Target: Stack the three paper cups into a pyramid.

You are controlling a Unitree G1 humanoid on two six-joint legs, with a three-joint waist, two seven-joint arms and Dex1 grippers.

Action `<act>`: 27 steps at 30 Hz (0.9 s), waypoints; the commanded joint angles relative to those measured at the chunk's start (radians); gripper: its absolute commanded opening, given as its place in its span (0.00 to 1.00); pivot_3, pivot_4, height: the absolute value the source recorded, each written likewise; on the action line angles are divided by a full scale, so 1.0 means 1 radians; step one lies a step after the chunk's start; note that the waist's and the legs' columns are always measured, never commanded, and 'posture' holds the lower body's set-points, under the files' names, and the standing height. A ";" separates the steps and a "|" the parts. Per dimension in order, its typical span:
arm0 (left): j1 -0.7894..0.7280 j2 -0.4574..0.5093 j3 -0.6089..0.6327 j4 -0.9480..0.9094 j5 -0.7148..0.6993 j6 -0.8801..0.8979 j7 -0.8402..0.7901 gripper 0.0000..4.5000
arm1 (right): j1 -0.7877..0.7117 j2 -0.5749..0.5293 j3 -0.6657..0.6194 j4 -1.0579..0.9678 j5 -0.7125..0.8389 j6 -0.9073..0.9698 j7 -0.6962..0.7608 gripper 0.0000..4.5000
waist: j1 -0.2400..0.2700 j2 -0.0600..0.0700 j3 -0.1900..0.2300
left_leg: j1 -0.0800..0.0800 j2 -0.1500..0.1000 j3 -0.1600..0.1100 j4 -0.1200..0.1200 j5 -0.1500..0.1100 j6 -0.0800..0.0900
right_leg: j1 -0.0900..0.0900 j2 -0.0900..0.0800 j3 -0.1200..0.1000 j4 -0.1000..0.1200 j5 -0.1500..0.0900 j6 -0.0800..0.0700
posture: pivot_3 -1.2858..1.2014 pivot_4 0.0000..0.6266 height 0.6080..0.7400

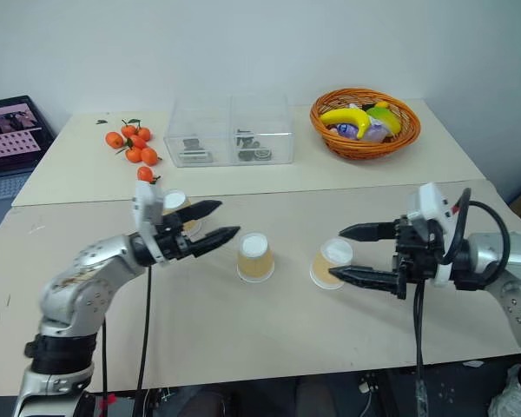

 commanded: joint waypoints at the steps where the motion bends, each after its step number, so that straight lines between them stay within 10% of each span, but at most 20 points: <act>1: 0.030 0.010 0.109 -0.075 -0.071 0.039 0.110 0.99 | 0.000 0.001 -0.030 -0.001 -0.039 -0.072 0.010 1.00 | 0.000 0.000 0.000 | 0.000 0.000 0.000 0.000 0.000 0.000 | 0.000 0.000 0.000 0.000 0.000 0.000 | 0.52 0.24 0.99; 15: 0.212 0.013 0.139 0.092 0.128 -0.126 0.209 0.99 | -0.087 0.084 0.040 0.012 -0.049 -0.084 -0.049 1.00 | 0.004 0.000 0.000 | 0.001 -0.001 0.000 0.000 0.001 -0.001 | 0.001 0.000 0.000 -0.001 0.000 0.000 | 0.52 0.24 0.99; 27: 0.068 -0.003 0.088 0.342 0.222 -0.208 0.205 0.99 | -0.074 0.095 0.035 -0.009 -0.056 -0.090 -0.065 1.00 | 0.003 -0.001 0.000 | 0.001 -0.001 0.000 0.000 0.001 -0.001 | 0.001 -0.001 0.000 -0.001 0.001 0.000 | 0.52 0.24 0.99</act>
